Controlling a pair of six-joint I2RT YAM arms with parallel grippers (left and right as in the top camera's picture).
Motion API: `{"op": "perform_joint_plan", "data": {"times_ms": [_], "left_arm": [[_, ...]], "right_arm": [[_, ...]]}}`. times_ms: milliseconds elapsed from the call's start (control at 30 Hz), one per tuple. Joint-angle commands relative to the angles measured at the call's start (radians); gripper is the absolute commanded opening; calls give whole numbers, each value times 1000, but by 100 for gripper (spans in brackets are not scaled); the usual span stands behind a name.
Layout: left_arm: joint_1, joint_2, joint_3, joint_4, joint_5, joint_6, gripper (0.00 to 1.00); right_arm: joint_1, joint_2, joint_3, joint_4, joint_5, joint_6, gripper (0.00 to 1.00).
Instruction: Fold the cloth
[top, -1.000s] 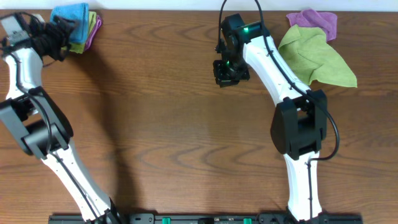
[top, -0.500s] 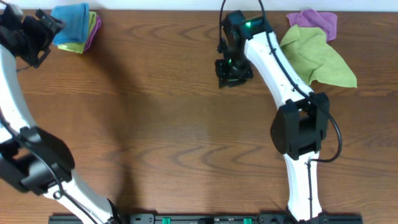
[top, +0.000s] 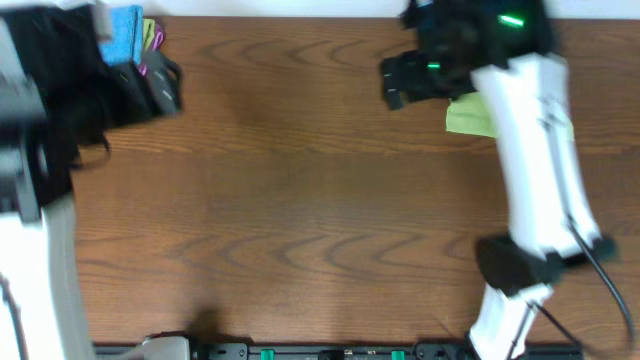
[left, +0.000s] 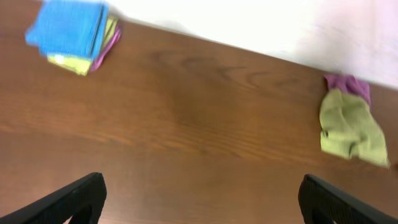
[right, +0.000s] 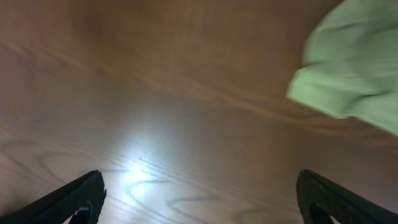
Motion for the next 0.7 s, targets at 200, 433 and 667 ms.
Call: {"op": "perform_joint_plan", "data": {"times_ms": [200,433,667], "left_arm": [[-304,-336,-250,-23,-283,12,98],[-306,-600,-519,-39,-252,-19,96],[-306,-796,-598,-124,-201,-19,95]], "right_arm": [[-147,-252,-106,20,-5,-32,99],[-105,-505,-164,-2,8,-40,99],[56,-953,-581,20,160,-45,99]]}}
